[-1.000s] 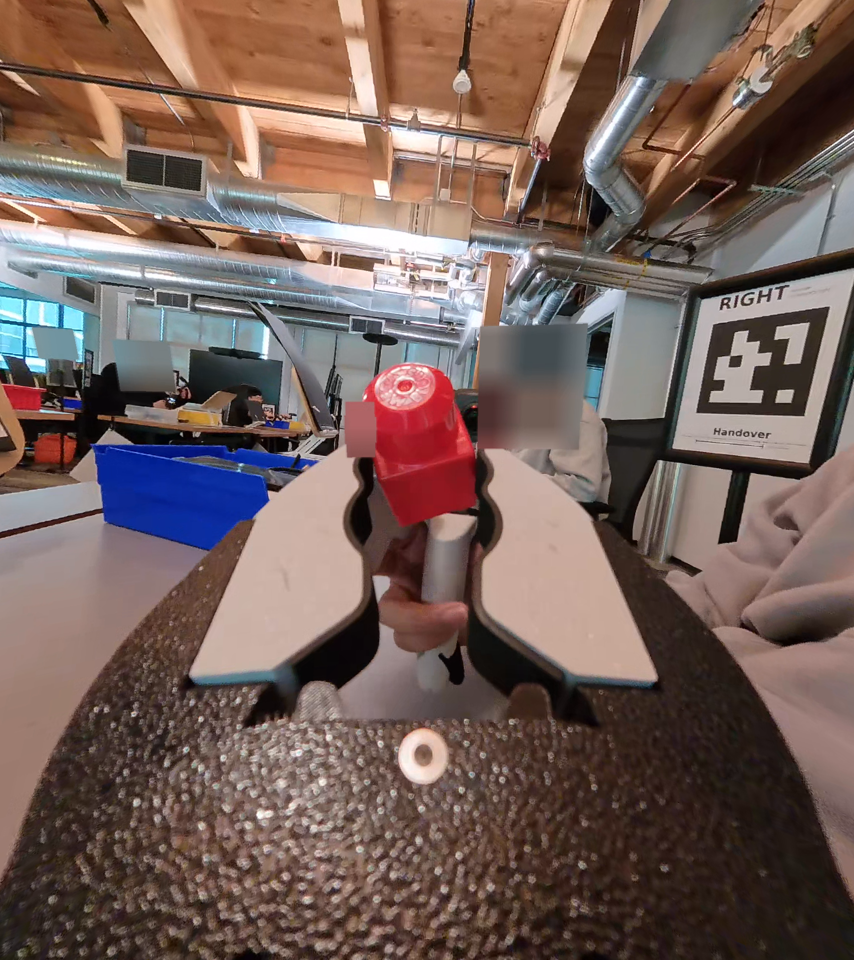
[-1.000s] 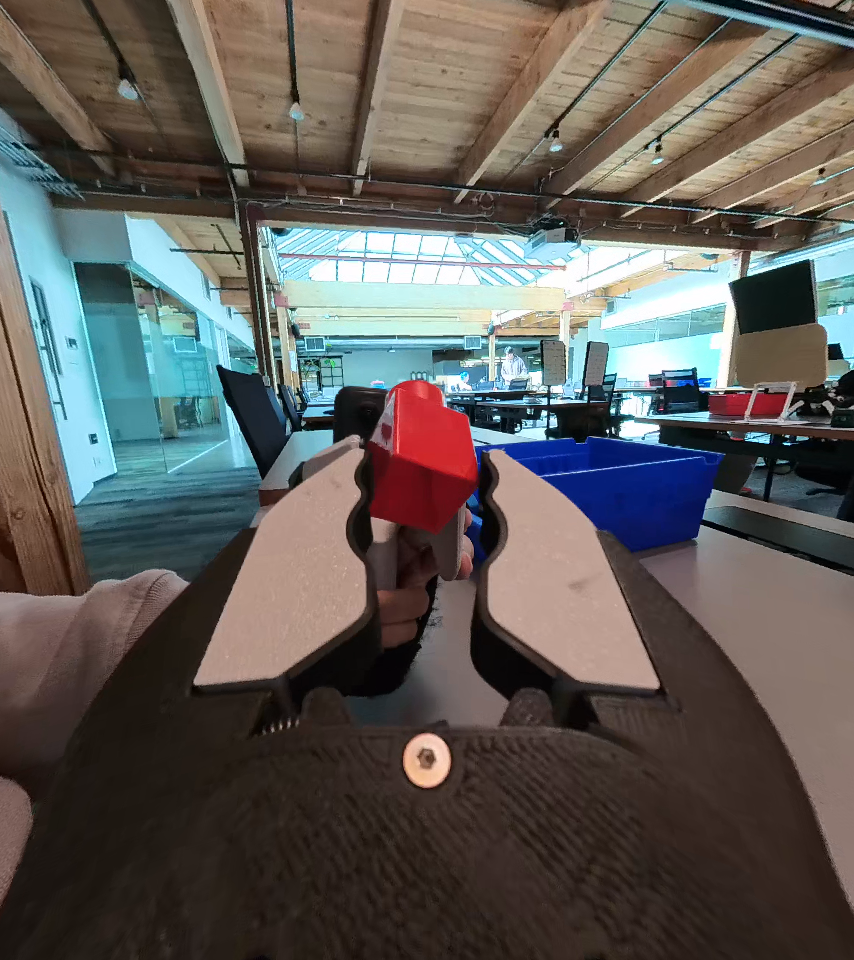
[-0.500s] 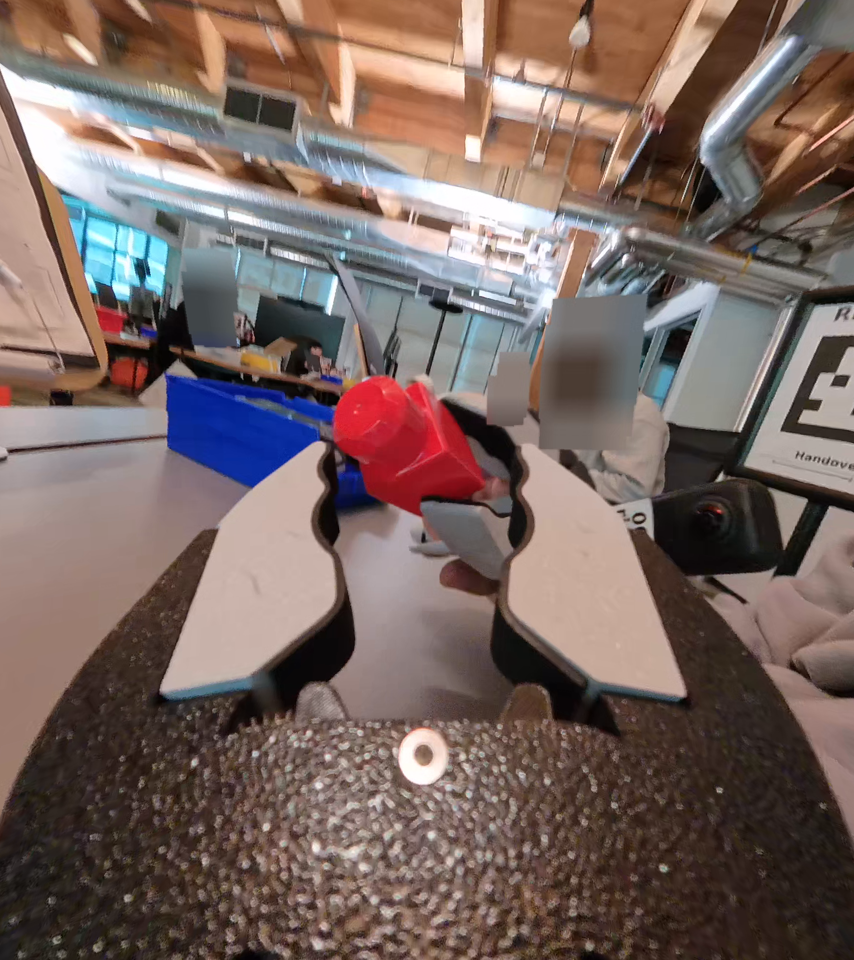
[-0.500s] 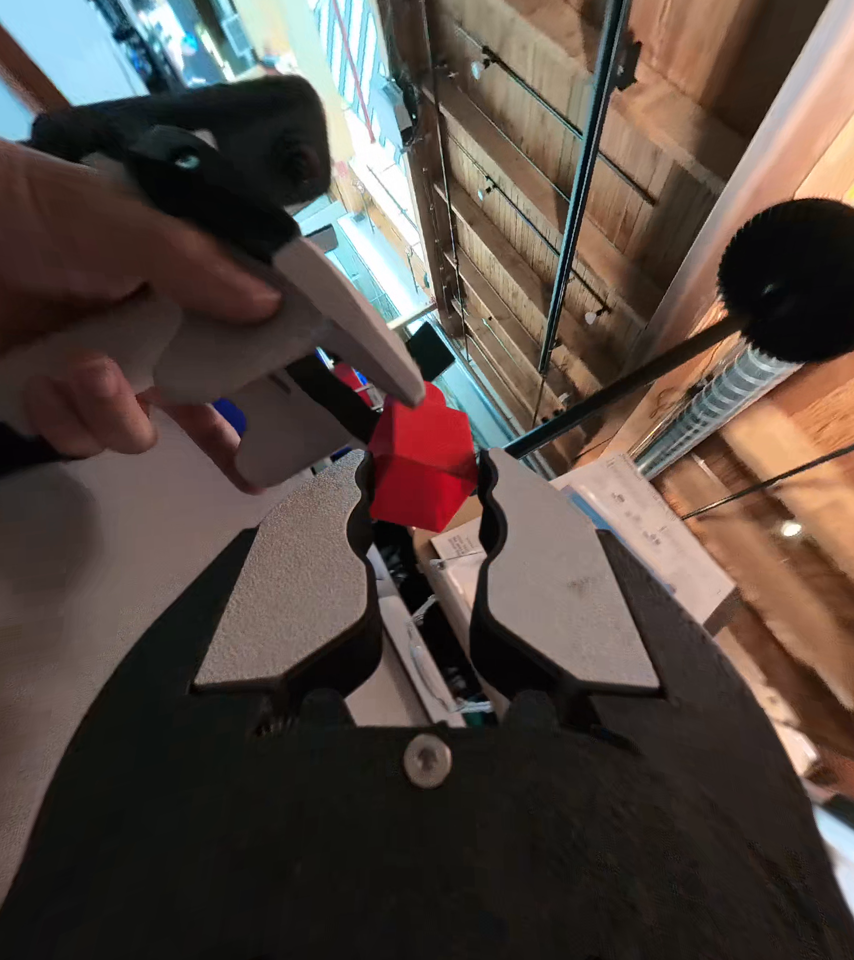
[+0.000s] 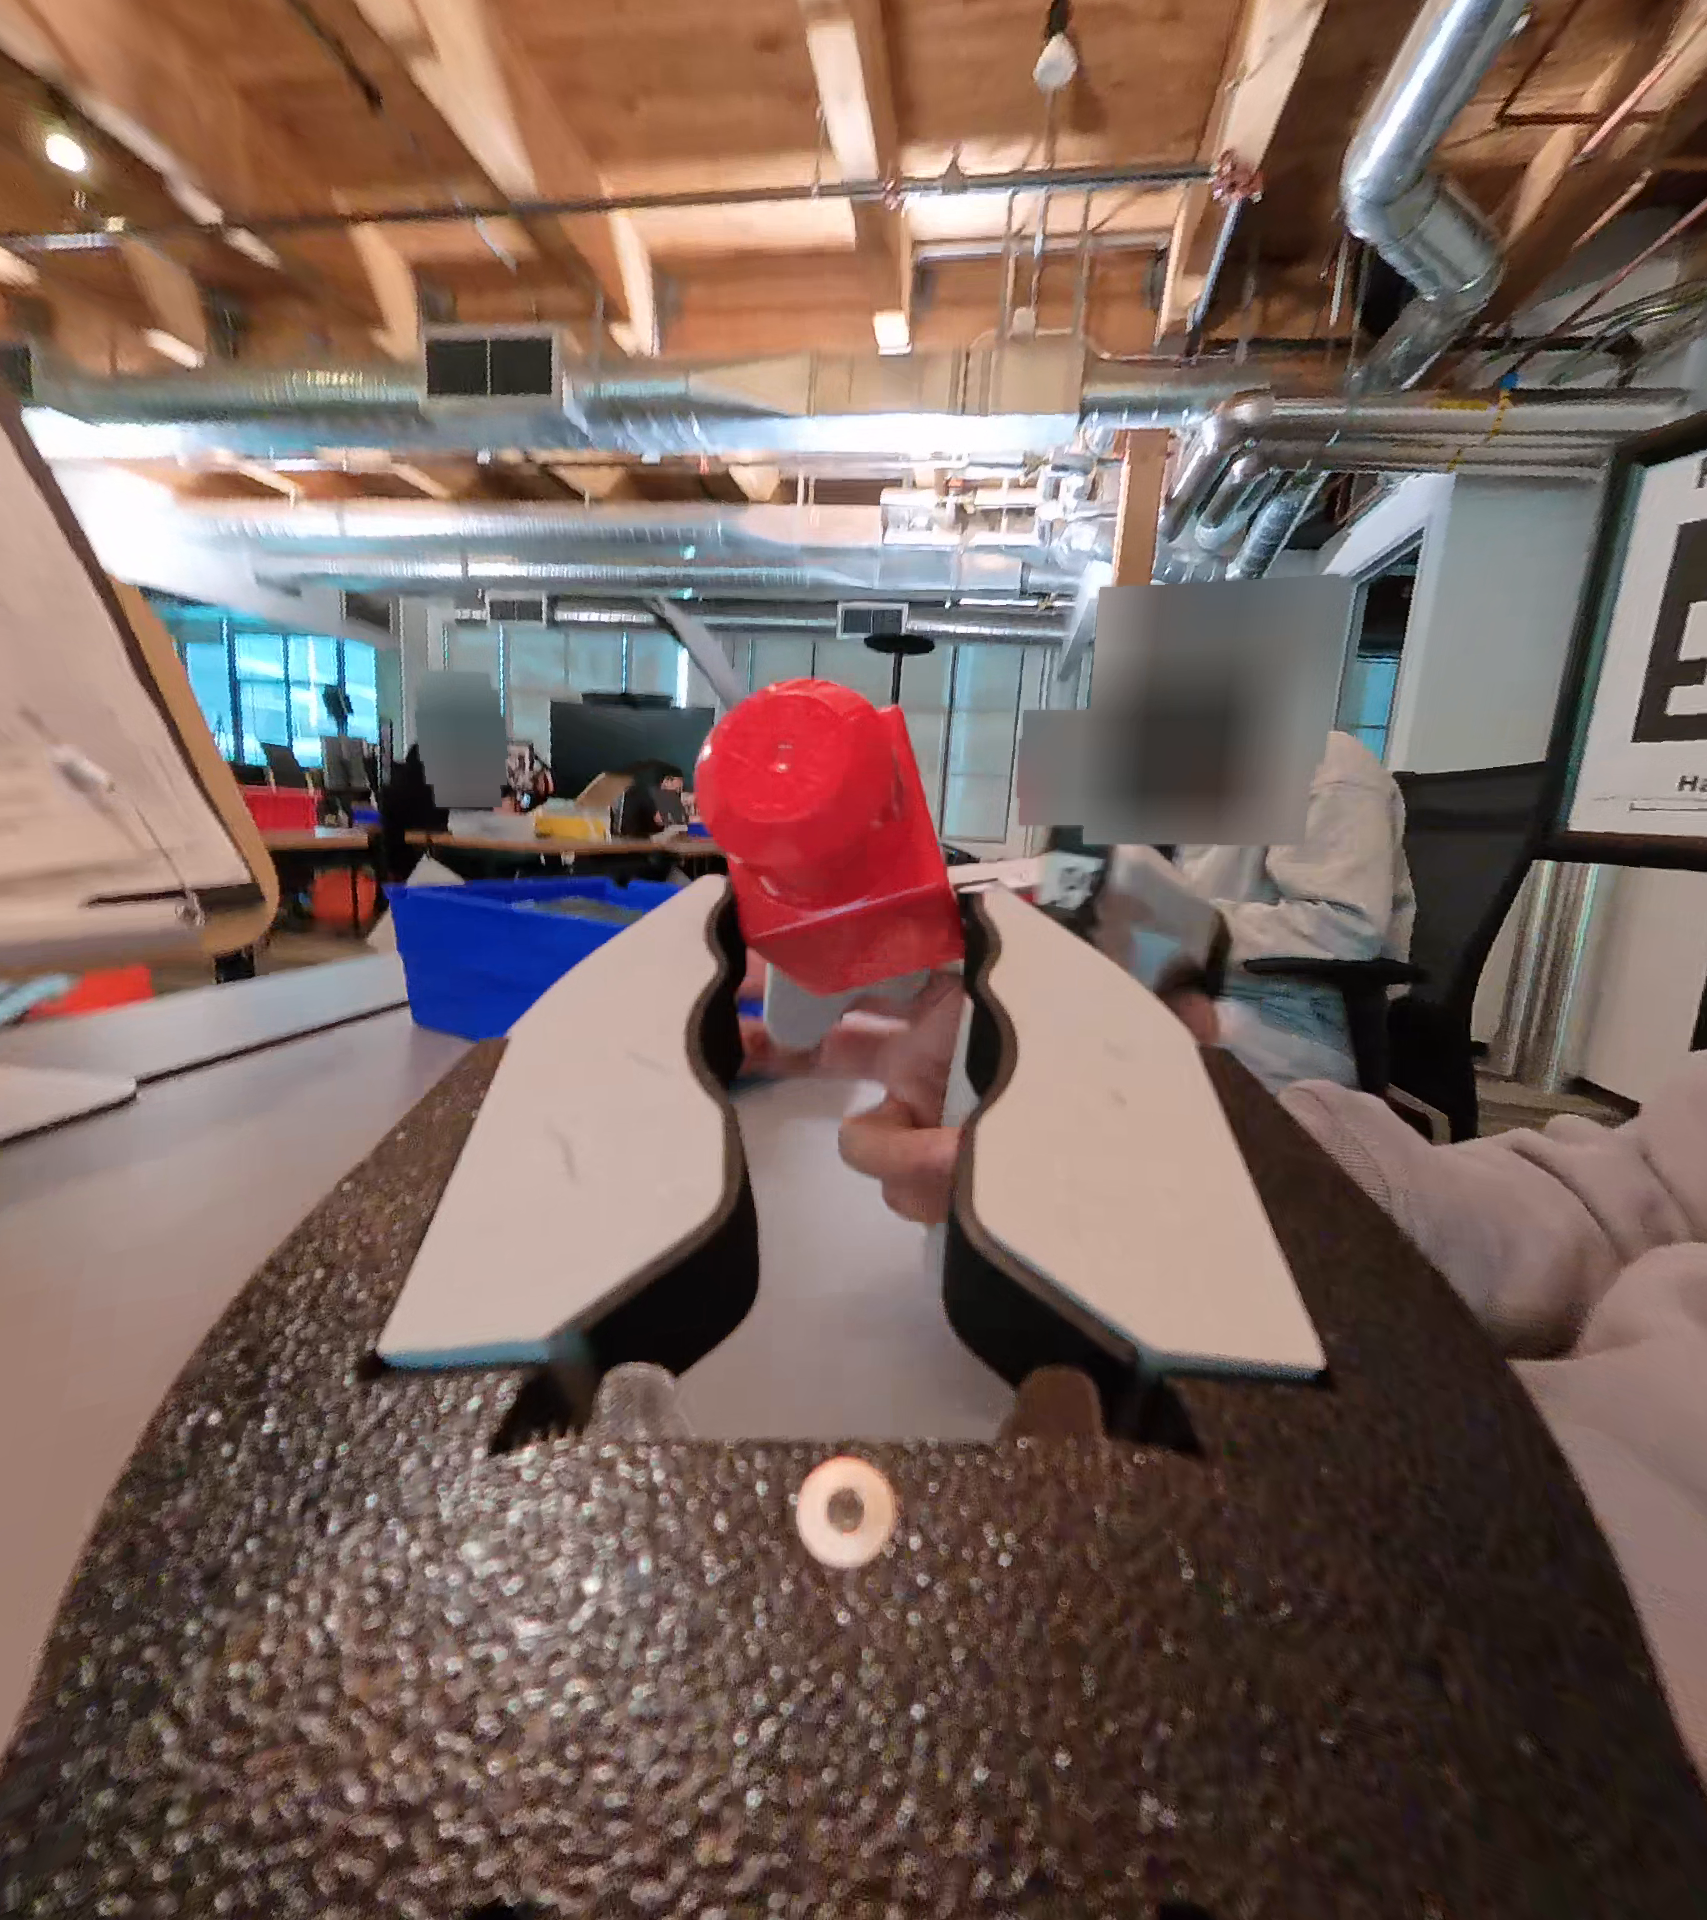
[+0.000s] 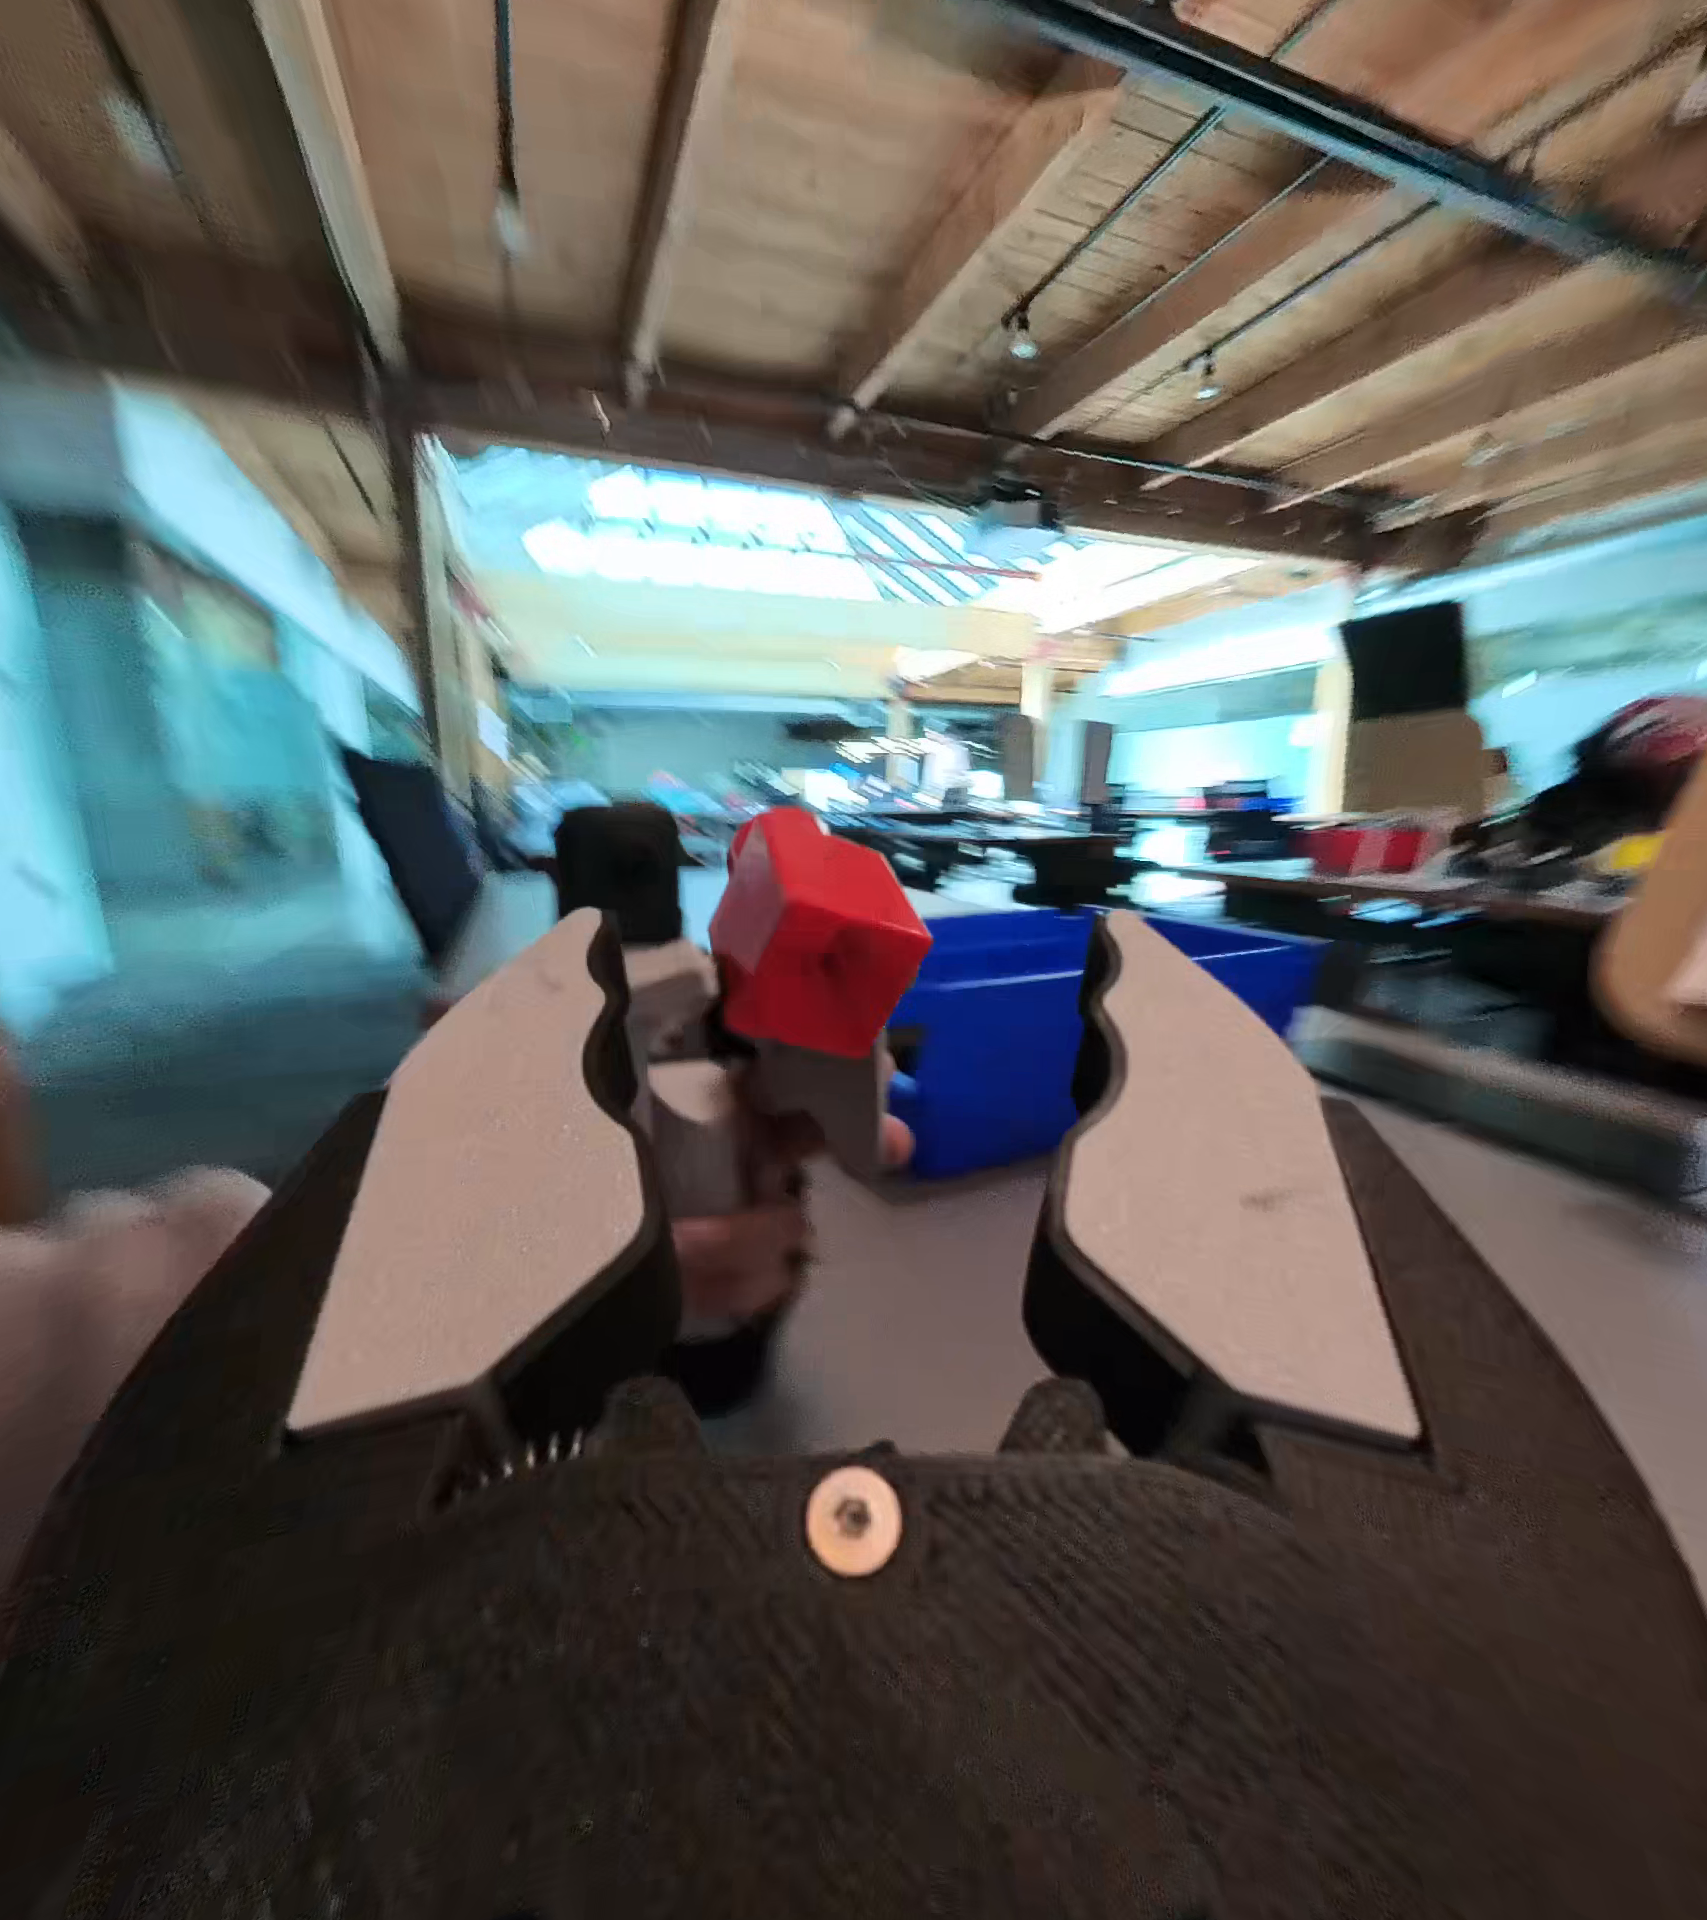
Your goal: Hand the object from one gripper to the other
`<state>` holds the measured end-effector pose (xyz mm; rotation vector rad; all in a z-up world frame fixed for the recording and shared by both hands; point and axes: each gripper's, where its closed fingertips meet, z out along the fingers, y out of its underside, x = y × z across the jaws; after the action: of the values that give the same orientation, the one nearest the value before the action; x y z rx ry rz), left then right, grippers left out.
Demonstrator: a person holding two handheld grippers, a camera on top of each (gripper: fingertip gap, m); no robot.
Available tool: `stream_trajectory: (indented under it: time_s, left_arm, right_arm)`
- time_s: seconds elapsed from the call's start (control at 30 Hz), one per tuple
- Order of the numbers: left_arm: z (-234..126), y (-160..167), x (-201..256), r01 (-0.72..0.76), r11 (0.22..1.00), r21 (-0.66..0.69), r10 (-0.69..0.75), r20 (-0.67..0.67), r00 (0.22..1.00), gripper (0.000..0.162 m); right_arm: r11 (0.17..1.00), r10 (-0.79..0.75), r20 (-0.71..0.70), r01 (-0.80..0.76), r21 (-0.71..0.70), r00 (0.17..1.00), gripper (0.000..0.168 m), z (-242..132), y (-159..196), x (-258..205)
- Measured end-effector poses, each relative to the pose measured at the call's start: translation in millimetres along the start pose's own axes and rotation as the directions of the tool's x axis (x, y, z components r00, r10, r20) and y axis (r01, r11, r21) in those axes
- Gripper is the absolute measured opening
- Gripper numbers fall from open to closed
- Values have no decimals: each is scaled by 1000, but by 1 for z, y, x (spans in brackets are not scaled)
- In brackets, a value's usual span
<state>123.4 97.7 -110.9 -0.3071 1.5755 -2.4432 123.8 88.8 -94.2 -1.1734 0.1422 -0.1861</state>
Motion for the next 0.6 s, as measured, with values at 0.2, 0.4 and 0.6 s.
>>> stream_trajectory:
  time_s: [0.2, 0.4, 0.6]
  left_arm:
    - [3, 1, 13, -53, 999, 4, 53, -65, 996, 39]
    - [5, 5, 16, -60, 998, -16, 59, -80, 995, 39]
    - [5, 7, 9, -25, 998, -52, 23, -29, 999, 53]
  right_arm:
    - [950, 300, 168, -310, 41, 939, 54, -3, -7, -10]
    - [986, 165, 130, -162, -37, 978, 36, 3, 11, -17]
    - [998, -39, 99, 44, -50, 994, 34, -2, 8, -13]
